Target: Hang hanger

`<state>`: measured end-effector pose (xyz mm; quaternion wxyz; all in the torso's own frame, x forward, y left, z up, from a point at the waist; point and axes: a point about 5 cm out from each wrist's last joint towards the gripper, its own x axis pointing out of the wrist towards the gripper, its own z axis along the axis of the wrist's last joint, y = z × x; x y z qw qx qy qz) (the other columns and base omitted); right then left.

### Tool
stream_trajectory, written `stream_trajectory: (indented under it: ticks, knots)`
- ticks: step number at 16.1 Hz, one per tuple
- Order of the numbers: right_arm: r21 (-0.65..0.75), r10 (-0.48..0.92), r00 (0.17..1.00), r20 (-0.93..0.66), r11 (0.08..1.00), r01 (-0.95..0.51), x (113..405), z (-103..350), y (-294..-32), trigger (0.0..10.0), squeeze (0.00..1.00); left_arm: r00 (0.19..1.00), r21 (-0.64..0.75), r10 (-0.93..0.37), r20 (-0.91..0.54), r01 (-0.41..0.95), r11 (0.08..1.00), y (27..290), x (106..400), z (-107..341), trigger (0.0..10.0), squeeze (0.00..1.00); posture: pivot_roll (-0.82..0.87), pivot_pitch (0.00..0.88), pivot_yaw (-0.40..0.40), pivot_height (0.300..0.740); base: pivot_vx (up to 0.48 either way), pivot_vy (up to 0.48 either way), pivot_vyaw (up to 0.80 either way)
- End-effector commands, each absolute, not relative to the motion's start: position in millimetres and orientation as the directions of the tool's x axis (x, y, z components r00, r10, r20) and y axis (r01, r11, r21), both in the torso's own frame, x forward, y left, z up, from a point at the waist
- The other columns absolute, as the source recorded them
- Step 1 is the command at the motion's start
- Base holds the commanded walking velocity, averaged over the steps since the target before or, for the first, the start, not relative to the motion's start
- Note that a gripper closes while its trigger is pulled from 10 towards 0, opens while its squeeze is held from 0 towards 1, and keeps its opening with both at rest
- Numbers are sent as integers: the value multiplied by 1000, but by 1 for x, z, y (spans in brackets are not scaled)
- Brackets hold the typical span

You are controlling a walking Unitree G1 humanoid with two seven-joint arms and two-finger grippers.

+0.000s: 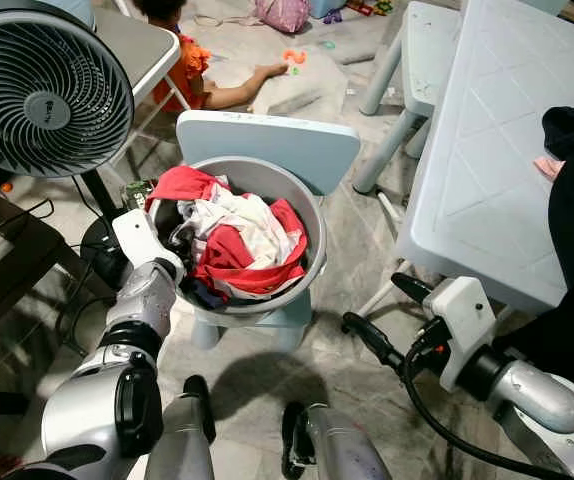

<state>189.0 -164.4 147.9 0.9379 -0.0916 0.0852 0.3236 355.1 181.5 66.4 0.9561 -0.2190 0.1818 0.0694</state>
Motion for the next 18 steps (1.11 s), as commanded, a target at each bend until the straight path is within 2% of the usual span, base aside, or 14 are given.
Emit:
stream_trajectory:
  ticks: [1, 2, 3, 4, 5, 7, 12, 18]
  knots:
    - [-134, 588, 777, -223, 771, -622, 185, 153, -167, 10000, 0, 883, -409, 2, -469, -220, 886, 170, 344, 46, 10000, 1000, -314, 287, -154, 740, 0, 0, 0]
    - [-139, 589, 776, -227, 769, -624, 184, 154, -168, 10000, 0, 881, -419, -19, -473, -206, 884, 166, 344, 45, 10000, 1000, -319, 289, -156, 740, 0, 0, 0]
    - [-141, 590, 774, -231, 767, -626, 182, 154, -169, 10000, 0, 874, -415, -42, -484, -186, 890, 162, 343, 43, 4431, 0, -323, 292, -160, 740, 0, 0, 0]
    - [-144, 590, 772, -236, 764, -628, 182, 154, -169, 10000, 0, 872, -415, -47, -488, -184, 891, 161, 343, 42, 1725, 0, -325, 293, -161, 740, 0, 0, 0]
    - [-147, 590, 771, -239, 763, -629, 181, 154, -169, 10000, 0, 873, -420, -71, -483, -160, 893, 157, 343, 43, 0, 0, -329, 293, -163, 740, 0, 0, 0]
    - [-155, 589, 769, -247, 760, -632, 181, 154, -169, 10000, 0, 864, -417, -131, -487, -98, 903, 148, 343, 42, 0, 0, -331, 295, -164, 740, 0, 0, 0]
    - [-160, 589, 766, -256, 756, -635, 178, 155, -169, 10000, 0, 856, -408, -135, -499, -95, 908, 147, 340, 38, 0, 0, -337, 301, -167, 740, 0, 0, 0]
    - [-159, 582, 772, -254, 763, -627, 183, 152, -168, 10000, 0, 882, -240, -89, -462, -28, 970, 159, 345, 46, 0, 0, -316, 296, -161, 740, 0, 0, 0]
